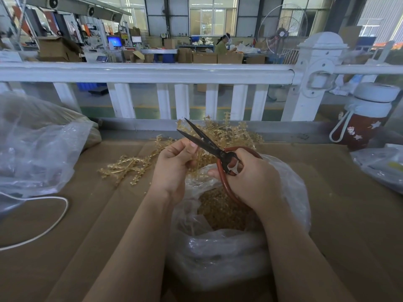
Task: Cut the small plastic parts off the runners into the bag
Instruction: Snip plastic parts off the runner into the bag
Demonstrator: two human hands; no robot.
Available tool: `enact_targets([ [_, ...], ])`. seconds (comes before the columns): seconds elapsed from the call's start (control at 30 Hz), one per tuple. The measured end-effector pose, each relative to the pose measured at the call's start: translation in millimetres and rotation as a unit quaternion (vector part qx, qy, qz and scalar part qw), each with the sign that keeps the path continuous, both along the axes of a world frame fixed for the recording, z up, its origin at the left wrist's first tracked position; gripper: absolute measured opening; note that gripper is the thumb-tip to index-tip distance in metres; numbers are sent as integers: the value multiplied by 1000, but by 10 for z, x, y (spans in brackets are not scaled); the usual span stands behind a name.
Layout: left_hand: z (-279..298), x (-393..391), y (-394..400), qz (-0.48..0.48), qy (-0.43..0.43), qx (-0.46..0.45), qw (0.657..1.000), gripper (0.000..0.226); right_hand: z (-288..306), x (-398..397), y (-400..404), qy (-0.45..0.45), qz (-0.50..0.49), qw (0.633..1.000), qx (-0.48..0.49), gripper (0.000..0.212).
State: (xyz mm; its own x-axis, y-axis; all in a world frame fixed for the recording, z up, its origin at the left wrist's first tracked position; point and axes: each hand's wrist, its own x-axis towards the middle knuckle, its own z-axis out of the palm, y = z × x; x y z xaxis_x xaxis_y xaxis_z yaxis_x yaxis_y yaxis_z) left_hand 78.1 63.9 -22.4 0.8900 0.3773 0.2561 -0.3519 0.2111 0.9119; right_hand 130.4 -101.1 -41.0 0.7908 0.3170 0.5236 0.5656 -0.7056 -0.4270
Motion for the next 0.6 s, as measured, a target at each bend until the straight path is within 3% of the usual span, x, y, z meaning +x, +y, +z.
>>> enact_targets([
  [0.3,0,-11,-9,-4,5,-16,1000,11,-11,15,19,-15,-22,1000,-1,42],
  [0.6,2,-10,3,2,3,8,1000,14,-27,15,15,-14,-8,1000,20,56],
])
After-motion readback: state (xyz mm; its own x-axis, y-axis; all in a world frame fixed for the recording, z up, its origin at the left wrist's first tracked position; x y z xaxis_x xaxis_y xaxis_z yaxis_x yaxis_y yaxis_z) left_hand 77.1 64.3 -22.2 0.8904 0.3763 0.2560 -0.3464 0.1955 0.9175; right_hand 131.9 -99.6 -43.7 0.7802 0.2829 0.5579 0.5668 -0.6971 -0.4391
